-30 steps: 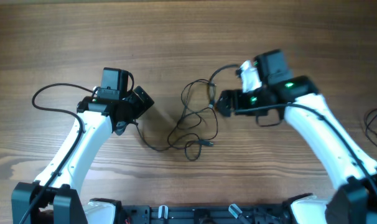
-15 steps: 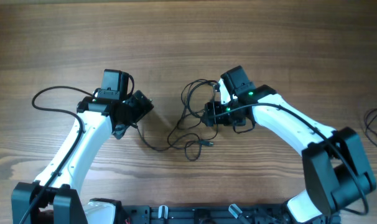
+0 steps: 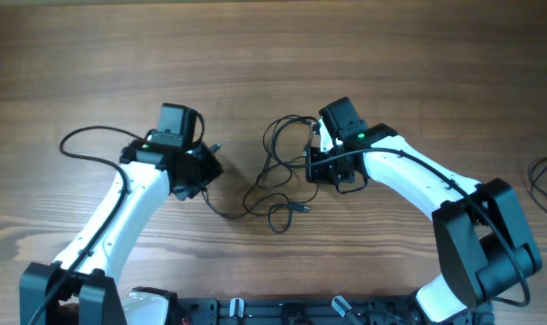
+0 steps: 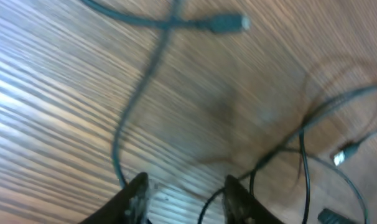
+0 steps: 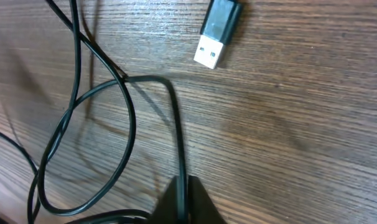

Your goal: Untangle cables

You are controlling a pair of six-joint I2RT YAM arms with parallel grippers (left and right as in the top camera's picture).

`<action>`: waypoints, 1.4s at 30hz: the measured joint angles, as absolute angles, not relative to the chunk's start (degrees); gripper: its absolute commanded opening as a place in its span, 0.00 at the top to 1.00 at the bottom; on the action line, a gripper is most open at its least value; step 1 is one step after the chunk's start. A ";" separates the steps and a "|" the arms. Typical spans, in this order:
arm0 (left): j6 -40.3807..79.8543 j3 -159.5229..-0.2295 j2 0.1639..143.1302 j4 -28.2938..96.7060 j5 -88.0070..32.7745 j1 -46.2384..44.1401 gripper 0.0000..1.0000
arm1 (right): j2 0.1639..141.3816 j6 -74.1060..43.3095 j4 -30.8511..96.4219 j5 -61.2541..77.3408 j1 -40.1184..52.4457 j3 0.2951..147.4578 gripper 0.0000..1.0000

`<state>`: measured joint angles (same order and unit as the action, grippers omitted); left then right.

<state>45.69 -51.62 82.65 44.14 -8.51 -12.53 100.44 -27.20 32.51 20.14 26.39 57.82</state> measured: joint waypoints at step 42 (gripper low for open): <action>88.62 -35.29 82.72 30.50 -0.25 -35.57 0.96 | 81.21 -17.32 30.63 29.19 9.32 77.54 0.95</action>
<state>88.62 -35.29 82.72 30.50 -0.25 -35.57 81.21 -17.32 30.63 29.19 9.32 77.54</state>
